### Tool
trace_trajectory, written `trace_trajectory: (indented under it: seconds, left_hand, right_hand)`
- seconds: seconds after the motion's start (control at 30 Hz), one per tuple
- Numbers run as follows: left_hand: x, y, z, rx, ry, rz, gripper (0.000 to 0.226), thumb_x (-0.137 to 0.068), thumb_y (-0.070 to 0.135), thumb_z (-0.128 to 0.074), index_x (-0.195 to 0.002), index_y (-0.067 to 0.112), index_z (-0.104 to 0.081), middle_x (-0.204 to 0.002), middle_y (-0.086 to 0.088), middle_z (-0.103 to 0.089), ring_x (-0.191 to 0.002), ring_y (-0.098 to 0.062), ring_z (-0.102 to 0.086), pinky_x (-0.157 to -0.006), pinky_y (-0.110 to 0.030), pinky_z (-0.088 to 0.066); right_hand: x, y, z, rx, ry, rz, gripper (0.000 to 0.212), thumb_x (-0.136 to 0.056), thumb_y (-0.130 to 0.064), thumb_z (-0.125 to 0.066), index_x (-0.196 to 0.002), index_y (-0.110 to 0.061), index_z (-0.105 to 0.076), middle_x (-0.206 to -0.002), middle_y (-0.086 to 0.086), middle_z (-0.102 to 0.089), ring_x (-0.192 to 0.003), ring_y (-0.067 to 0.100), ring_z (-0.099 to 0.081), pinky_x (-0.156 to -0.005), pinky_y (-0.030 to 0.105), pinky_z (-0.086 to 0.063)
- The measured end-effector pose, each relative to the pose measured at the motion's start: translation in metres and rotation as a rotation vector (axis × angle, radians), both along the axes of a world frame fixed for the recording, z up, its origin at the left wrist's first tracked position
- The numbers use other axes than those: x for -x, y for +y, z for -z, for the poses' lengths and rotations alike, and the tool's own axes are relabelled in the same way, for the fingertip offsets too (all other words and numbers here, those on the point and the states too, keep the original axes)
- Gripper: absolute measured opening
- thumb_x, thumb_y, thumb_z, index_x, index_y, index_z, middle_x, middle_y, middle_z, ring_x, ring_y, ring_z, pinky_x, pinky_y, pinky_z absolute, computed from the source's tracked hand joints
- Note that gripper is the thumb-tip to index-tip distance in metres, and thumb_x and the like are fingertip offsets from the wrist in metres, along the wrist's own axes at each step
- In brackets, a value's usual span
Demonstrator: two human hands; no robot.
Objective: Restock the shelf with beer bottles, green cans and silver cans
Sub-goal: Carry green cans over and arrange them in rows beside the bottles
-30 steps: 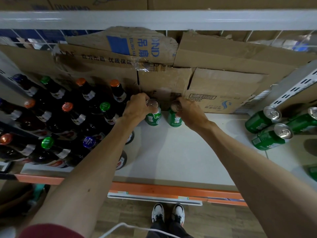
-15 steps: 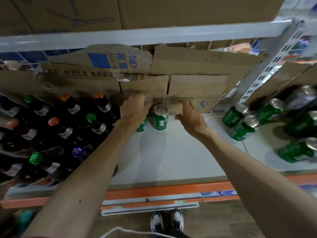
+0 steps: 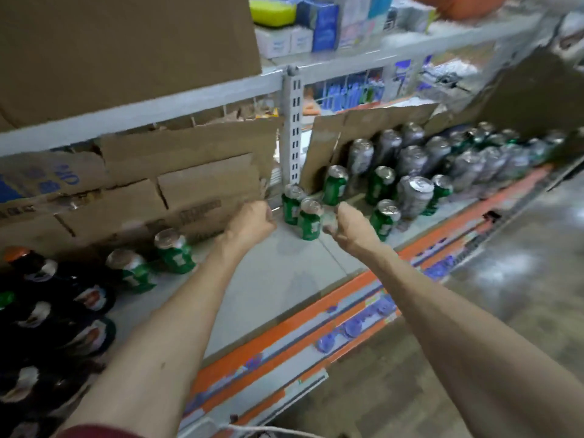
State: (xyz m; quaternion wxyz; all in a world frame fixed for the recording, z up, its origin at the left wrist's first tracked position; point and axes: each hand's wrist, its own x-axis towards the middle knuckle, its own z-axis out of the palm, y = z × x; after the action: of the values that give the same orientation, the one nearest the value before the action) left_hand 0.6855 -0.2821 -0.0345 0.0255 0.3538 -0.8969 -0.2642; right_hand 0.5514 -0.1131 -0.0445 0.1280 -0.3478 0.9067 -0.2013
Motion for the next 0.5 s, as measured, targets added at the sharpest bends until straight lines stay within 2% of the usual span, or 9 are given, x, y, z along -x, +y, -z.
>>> trace_trajectory:
  seconds: [0.07,0.17,0.27,0.4,0.5]
  left_hand:
    - [0.021,0.019,0.001,-0.021,-0.014,0.018,0.029,-0.086,0.024,-0.066,-0.110,0.009,-0.065,-0.113,-0.014,-0.068,-0.106,-0.030,-0.063,-0.090,-0.041,-0.052]
    - [0.045,0.045,0.003,0.001,-0.065,0.016,0.034,-0.085,0.026,-0.068,-0.114,0.011,-0.060,-0.117,-0.012,-0.064,-0.107,-0.031,-0.061,-0.087,-0.039,-0.051]
    - [0.059,0.060,0.007,0.009,-0.082,-0.006,0.039,-0.084,0.027,-0.070,-0.117,0.011,-0.056,-0.118,-0.012,-0.061,-0.108,-0.032,-0.059,-0.085,-0.039,-0.049]
    - [0.054,0.059,0.005,0.028,-0.076,-0.043,0.038,-0.083,0.024,-0.070,-0.116,0.012,-0.056,-0.117,-0.011,-0.062,-0.108,-0.032,-0.060,-0.089,-0.043,-0.051]
    - [0.050,0.039,0.004,0.039,-0.095,-0.105,0.042,-0.085,0.018,-0.067,-0.125,0.008,-0.057,-0.122,-0.012,-0.063,-0.113,-0.033,-0.060,-0.093,-0.042,-0.049]
  right_hand:
    - [0.020,0.027,-0.004,0.006,-0.002,0.049,0.044,-0.091,-0.031,-0.065,-0.119,-0.001,-0.049,-0.120,0.022,-0.058,-0.113,0.037,-0.056,-0.087,0.040,-0.045]
    - [0.044,0.061,-0.005,-0.020,-0.020,0.104,0.047,-0.090,-0.032,-0.067,-0.120,-0.002,-0.047,-0.121,0.021,-0.058,-0.114,0.036,-0.056,-0.088,0.038,-0.044]
    - [0.064,0.081,0.000,-0.021,-0.039,0.066,0.048,-0.090,-0.031,-0.067,-0.123,-0.003,-0.045,-0.123,0.020,-0.057,-0.113,0.036,-0.055,-0.085,0.036,-0.042]
    - [0.074,0.075,0.000,0.015,-0.078,0.015,0.046,-0.091,-0.030,-0.067,-0.121,-0.002,-0.046,-0.118,0.018,-0.057,-0.107,0.034,-0.055,-0.080,0.035,-0.043]
    - [0.074,0.046,0.002,0.020,-0.102,-0.036,0.049,-0.088,-0.032,-0.070,-0.120,-0.003,-0.047,-0.120,0.018,-0.058,-0.107,0.034,-0.057,-0.088,0.042,-0.048]
